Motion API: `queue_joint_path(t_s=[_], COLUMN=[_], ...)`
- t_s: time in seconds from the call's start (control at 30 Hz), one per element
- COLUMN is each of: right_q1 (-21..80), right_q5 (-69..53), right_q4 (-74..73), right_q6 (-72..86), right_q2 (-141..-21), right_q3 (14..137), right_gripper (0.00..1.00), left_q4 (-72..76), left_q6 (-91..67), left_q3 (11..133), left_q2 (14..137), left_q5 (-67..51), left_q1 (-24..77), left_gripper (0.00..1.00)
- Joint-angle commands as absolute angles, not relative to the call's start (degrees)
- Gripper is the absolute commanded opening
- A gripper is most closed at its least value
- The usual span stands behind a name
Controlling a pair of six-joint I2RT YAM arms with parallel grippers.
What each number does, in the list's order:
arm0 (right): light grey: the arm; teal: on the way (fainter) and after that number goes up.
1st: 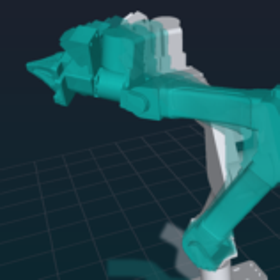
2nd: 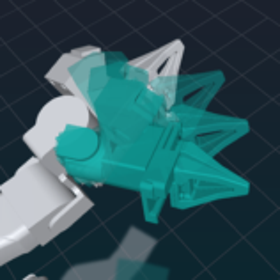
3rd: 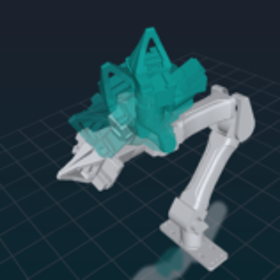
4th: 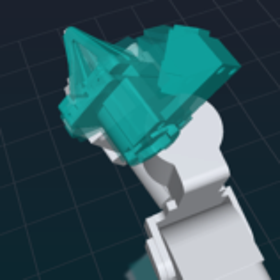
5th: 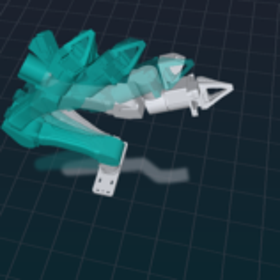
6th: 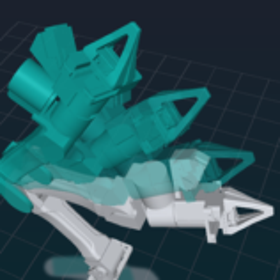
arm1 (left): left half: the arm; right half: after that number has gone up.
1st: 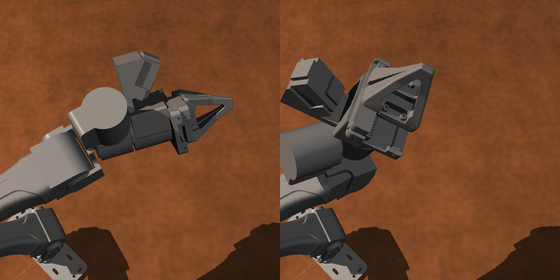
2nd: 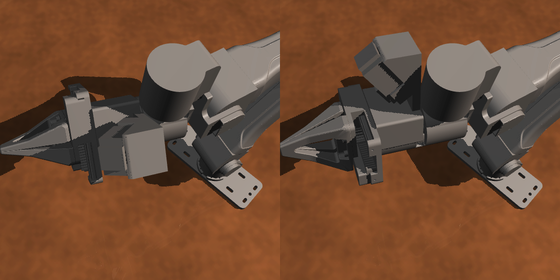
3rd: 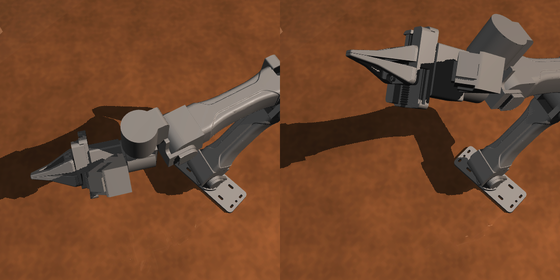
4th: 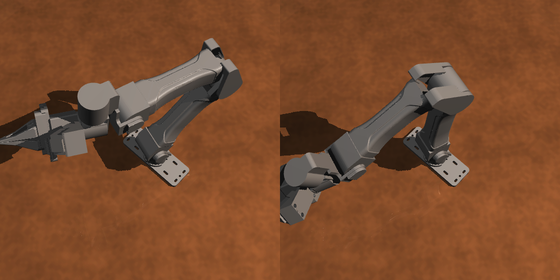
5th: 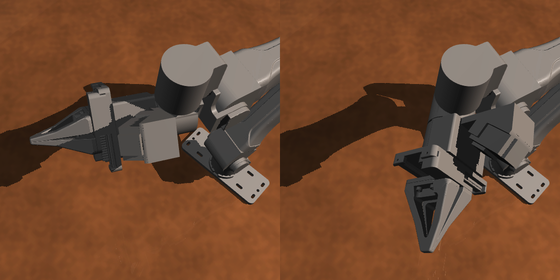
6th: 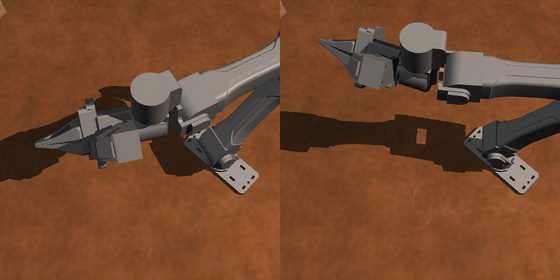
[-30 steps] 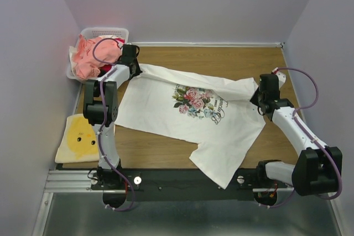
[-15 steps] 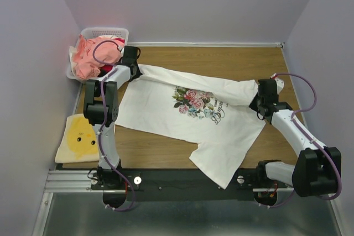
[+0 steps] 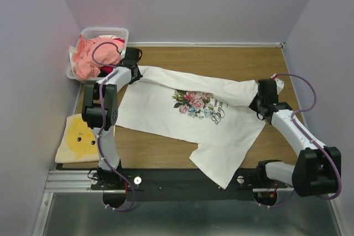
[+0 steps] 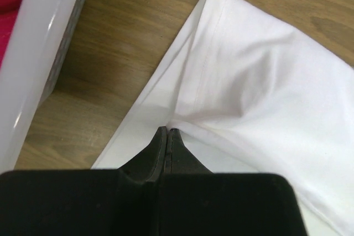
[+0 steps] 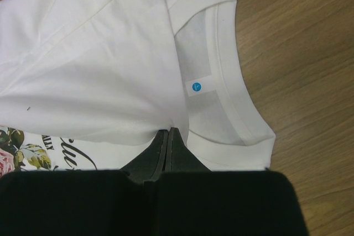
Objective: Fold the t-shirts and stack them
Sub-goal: Fold the tshirt
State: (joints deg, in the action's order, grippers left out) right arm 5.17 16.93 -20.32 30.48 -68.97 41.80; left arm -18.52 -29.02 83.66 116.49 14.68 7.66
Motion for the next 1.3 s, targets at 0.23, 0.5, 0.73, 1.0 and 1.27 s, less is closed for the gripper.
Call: queue_joint_path(t_s=[0.23,0.5,0.73,1.0,1.27], right_q1=[5.1,5.19,5.1,5.19,5.19], right_q5=[17.23,17.4,17.4,17.84,16.88], right_q4=[-21.97,-21.88,-22.06,-22.5,-25.66], right_q6=[30.85,30.85,30.32,30.41,31.82], right_q2=[-69.26,-68.82,-68.64,-67.85,-67.24], right_q3=[41.66,41.48,41.92,41.66,43.07], right_gripper=[0.01,0.01,0.01,0.01,0.01], left_q4=[-20.56,-35.23,-37.09,-35.16,-29.8], left_q6=[-30.15,-40.25,-41.57,-40.78,-35.6], left_q3=[85.33,90.26,90.35,89.12,91.4], left_q2=[112.59,114.78,114.96,113.64,115.13], left_q5=[26.71,44.19,42.8,40.0,31.56], left_q1=[10.46,13.0,13.62,13.97,15.03], left_gripper=[0.0,0.22,0.51,0.53,0.52])
